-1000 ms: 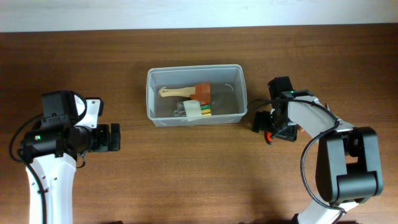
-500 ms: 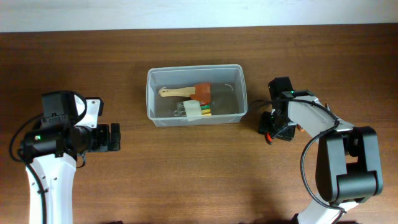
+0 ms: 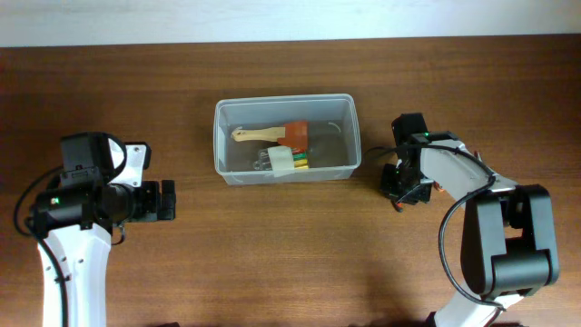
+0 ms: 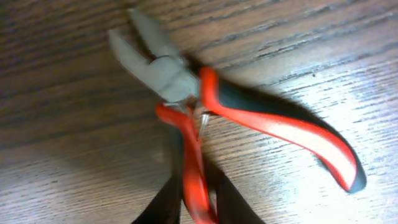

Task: Pack container
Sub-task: 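Lower the right gripper and grasp the red-handled pliers, then carry the red-handled pliers into the container and open right gripper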

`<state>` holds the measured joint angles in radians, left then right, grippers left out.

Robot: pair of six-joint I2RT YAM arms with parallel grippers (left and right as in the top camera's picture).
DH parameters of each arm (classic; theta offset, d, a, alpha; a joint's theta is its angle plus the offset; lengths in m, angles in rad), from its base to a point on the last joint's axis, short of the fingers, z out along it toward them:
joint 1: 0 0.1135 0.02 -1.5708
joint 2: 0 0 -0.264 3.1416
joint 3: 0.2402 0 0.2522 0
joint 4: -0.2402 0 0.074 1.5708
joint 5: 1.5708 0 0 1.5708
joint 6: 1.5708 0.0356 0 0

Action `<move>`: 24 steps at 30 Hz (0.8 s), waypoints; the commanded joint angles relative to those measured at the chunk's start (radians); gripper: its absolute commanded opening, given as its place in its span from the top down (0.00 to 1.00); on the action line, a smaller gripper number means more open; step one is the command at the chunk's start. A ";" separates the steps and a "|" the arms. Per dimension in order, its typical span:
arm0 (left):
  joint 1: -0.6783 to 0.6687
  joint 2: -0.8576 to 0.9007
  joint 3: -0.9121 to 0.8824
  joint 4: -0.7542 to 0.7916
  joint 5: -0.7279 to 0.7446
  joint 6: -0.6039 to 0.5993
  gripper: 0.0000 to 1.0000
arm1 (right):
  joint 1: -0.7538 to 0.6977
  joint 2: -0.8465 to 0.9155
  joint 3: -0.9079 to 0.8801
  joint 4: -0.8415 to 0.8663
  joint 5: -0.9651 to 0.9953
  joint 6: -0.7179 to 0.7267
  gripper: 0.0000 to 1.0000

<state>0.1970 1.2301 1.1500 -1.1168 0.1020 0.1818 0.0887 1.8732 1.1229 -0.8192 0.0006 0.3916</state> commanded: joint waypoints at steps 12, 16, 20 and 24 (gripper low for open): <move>0.002 -0.011 -0.005 0.003 0.014 -0.009 0.01 | 0.003 0.037 -0.012 0.005 0.004 0.005 0.96; 0.002 -0.011 -0.005 0.003 0.014 -0.009 0.01 | 0.003 0.033 0.024 0.003 0.004 -0.091 0.96; 0.002 -0.011 -0.005 0.004 0.014 -0.009 0.01 | 0.003 -0.001 0.172 -0.103 0.024 -0.161 0.96; 0.002 -0.011 -0.005 0.010 0.014 -0.009 0.01 | 0.009 -0.049 0.385 -0.224 0.049 -0.233 0.96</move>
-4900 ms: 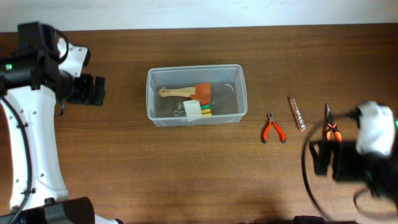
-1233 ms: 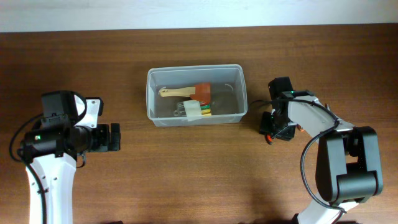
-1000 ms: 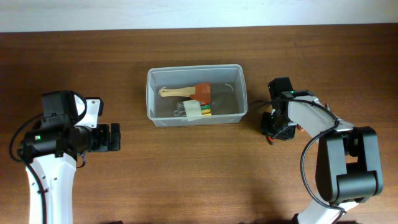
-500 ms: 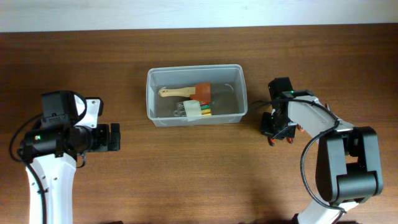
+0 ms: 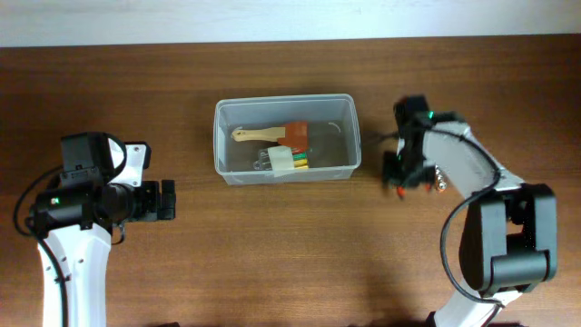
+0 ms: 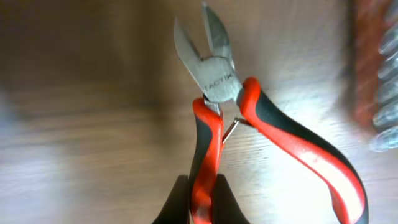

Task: Pack container
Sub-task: 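Carry the red-handled pliers into the container and open right gripper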

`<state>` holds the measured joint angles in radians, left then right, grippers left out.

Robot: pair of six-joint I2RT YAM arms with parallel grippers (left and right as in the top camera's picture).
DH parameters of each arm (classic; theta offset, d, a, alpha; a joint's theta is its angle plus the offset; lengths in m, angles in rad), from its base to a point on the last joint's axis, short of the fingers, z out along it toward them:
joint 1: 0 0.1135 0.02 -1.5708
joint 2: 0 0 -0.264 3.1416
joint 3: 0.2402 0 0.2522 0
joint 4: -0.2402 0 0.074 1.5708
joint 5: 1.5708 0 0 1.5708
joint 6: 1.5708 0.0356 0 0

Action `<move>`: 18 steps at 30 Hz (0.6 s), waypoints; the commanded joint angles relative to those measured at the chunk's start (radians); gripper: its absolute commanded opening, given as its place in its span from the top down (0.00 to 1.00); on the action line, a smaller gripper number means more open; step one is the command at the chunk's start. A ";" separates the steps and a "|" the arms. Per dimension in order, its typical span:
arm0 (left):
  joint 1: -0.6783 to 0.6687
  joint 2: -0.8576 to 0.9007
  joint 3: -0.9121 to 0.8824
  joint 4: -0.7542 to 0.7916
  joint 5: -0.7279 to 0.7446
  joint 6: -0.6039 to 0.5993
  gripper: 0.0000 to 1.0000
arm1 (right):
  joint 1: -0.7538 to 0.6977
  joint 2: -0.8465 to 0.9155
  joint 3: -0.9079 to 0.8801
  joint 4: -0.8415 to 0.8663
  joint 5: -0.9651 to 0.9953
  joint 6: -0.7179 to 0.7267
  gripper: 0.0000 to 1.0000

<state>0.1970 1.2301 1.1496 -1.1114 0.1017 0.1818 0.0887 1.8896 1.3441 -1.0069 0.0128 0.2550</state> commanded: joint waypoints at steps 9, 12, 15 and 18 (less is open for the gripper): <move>0.002 -0.011 -0.005 0.005 0.015 -0.009 0.01 | 0.182 -0.076 0.546 -0.274 -0.039 -0.675 0.96; 0.002 -0.011 -0.005 0.005 0.015 -0.010 0.01 | 0.247 -0.075 0.546 -0.273 -0.130 -0.863 0.96; 0.002 -0.011 -0.005 0.005 0.015 -0.009 0.01 | 0.296 -0.064 0.546 -0.268 -0.193 -1.036 0.96; 0.002 -0.011 -0.005 0.004 0.015 -0.009 0.01 | 0.336 -0.036 0.545 -0.238 -0.213 -1.138 0.96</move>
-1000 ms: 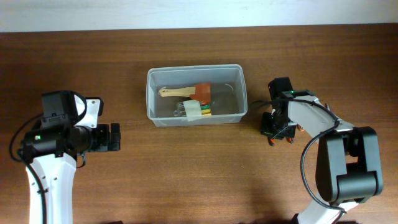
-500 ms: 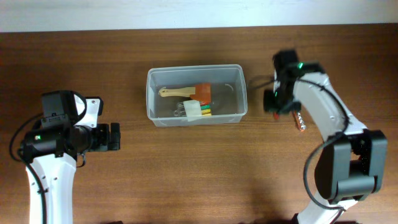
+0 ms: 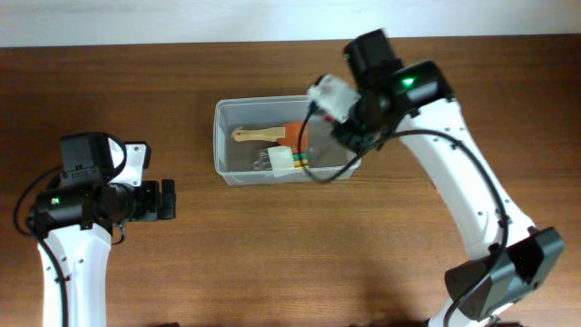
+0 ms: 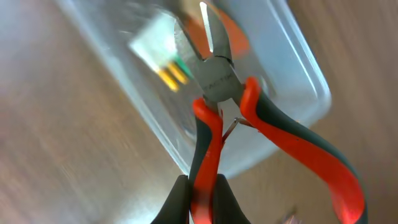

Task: Pack container
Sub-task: 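Carry the red-handled pliers into the container and open right gripper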

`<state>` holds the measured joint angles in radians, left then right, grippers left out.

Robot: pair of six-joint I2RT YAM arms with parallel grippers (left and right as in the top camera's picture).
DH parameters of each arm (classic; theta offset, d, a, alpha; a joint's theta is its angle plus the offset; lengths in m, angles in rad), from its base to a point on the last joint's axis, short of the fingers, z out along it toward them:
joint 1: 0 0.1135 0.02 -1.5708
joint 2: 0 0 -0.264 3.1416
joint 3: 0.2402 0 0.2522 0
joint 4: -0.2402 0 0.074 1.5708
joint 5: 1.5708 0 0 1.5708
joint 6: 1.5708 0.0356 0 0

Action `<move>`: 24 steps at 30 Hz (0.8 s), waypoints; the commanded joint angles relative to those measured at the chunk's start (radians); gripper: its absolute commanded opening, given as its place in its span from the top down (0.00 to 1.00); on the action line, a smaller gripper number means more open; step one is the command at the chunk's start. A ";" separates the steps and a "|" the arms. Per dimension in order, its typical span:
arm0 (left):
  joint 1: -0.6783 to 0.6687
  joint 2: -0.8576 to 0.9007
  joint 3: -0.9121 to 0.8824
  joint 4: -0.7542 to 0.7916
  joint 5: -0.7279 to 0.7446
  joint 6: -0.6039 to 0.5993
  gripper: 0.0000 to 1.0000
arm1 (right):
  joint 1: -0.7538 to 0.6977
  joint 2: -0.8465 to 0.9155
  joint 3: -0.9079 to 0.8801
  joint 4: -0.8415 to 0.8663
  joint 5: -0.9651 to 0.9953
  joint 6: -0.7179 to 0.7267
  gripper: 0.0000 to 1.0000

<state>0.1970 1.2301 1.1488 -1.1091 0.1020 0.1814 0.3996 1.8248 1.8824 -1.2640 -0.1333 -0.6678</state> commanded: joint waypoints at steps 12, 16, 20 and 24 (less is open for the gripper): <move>0.002 -0.011 -0.004 0.002 0.015 -0.009 0.01 | 0.032 0.304 0.006 0.047 -0.115 -0.214 0.96; 0.002 -0.011 -0.004 0.002 0.015 -0.009 0.01 | 0.032 0.369 0.006 0.047 -0.128 -0.214 0.96; 0.002 -0.011 -0.004 0.002 0.015 -0.009 0.01 | 0.031 0.391 0.005 0.049 -0.150 -0.214 0.96; 0.002 -0.011 -0.004 0.002 0.015 -0.009 0.01 | 0.031 0.392 0.005 0.049 -0.170 -0.214 0.92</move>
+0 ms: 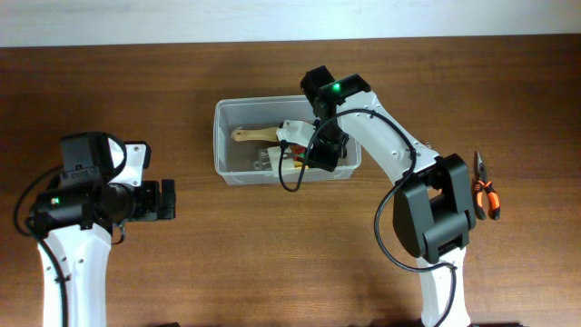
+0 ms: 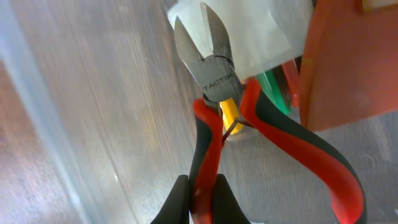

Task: Pack container
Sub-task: 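Carry the red-handled pliers into the container and open right gripper, then move right gripper to the orange socket rail and grasp it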

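The clear plastic container (image 1: pixel 221 169) stands at the table's middle back. My right gripper (image 1: pixel 318 156) is down inside it, shut on one handle of the red-and-black side cutters (image 2: pixel 214 78), which point at a white pack of coloured sticks (image 2: pixel 249 31). Its fingers (image 2: pixel 177 198) pinch the left handle; the other handle splays free to the right. The container wall (image 2: pixel 56 112) shows at the left of the wrist view. An orange piece (image 2: pixel 348 68) lies beside the cutters. My left gripper (image 1: pixel 167 201) hovers open, far left of the container.
A wooden-handled tool with an orange head (image 1: pixel 263 134) lies in the container's back half. A second pair of orange-and-black pliers (image 1: pixel 484 195) rests on the table at the far right, beside the right arm's base.
My right gripper has gone from above the container's right front corner to down inside it, still holding the cutters. The second pliers at the far right are now uncovered. The left arm stayed put.
At first my right gripper was low over the table right of the container, shut on a handle of the cutters lying there. Then the cutters were off the wood, later over the container's corner, and now inside it. The left arm never moved.
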`<state>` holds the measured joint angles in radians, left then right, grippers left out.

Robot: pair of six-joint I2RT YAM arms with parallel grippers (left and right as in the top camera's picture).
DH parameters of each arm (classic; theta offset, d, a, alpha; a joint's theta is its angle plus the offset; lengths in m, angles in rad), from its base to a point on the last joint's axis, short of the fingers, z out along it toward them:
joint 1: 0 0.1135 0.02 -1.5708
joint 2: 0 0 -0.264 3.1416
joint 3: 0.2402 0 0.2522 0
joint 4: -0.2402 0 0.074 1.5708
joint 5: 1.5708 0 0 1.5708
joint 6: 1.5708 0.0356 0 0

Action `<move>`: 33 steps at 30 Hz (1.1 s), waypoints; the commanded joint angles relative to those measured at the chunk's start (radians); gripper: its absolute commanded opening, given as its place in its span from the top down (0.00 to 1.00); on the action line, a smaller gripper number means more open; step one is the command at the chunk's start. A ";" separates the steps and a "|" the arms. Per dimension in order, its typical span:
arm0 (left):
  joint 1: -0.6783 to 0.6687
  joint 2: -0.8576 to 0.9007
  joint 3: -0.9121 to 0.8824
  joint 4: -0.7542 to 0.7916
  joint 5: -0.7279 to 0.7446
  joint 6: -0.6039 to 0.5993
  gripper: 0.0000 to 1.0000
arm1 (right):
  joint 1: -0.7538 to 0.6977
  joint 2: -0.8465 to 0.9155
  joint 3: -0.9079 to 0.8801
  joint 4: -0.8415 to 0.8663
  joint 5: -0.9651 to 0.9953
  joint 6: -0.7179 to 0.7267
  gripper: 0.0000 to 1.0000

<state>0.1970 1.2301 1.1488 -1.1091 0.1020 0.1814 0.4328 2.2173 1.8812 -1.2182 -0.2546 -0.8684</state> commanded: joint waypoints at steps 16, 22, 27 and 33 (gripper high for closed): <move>0.002 -0.011 -0.004 0.002 0.015 -0.009 0.01 | -0.032 -0.115 0.159 -0.105 0.123 0.178 0.50; 0.002 -0.011 -0.004 0.001 0.015 -0.009 0.01 | -0.124 -0.314 0.319 -0.191 0.143 0.282 0.07; 0.002 -0.011 -0.004 -0.005 0.015 -0.010 0.01 | -0.291 -0.460 0.320 -0.218 0.188 0.466 0.01; 0.002 -0.011 -0.004 -0.005 0.015 -0.010 0.01 | -0.522 -0.487 0.288 -0.304 0.180 0.545 0.01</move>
<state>0.1970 1.2301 1.1488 -1.1133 0.1020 0.1814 -0.0269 1.6810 2.2124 -1.5227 -0.0795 -0.4015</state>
